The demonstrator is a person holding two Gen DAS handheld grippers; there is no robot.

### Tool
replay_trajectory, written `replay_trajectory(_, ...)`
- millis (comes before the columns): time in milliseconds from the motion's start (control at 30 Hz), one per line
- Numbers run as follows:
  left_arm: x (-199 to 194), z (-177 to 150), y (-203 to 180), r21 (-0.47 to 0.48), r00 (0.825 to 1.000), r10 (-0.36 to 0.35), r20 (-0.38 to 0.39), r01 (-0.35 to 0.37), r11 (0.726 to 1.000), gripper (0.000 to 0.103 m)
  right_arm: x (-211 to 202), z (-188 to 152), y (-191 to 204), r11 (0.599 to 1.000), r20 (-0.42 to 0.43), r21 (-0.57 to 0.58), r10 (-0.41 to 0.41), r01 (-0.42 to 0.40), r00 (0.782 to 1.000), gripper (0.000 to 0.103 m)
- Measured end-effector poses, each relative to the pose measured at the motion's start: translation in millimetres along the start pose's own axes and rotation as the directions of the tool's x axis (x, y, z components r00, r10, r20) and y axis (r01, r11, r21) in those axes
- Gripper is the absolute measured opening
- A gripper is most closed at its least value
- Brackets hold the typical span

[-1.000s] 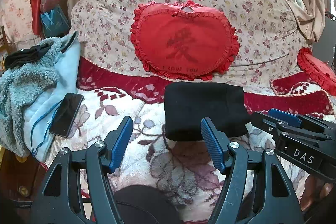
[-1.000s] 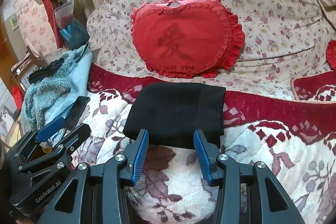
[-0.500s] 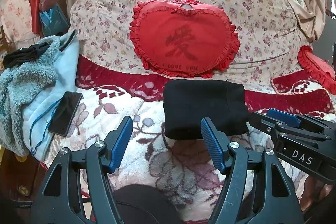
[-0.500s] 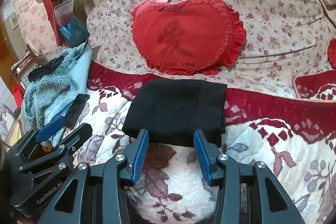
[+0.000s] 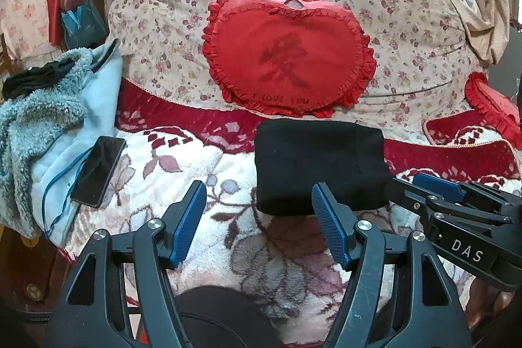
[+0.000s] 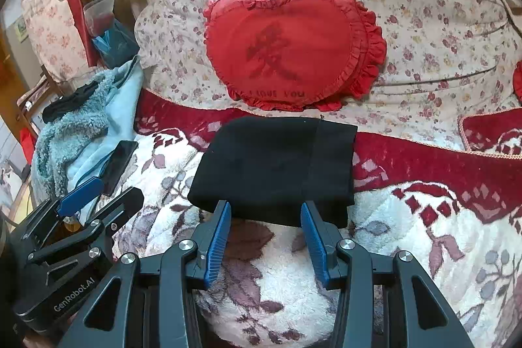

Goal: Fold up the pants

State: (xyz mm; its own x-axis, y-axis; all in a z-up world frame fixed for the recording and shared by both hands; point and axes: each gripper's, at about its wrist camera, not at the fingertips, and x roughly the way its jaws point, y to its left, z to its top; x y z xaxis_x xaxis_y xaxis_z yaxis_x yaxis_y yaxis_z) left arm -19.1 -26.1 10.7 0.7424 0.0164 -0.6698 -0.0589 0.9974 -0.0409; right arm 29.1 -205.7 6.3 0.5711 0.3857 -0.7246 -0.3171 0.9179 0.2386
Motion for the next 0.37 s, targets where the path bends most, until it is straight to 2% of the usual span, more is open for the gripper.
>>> replay_trajectory(233,3,1,0,0.016,1.000,0.006,0.006,-0.006,1.000,0.067,6,0,-6,1.000,-0.012,0.009,0.003,-0.003,1.000,0.043)
replay_trajectory(367,13,4,1,0.017,1.000,0.000,-0.016,0.000,1.000,0.067,9,4,-19,1.000,-0.004,0.008,-0.014,0.014,1.000,0.043)
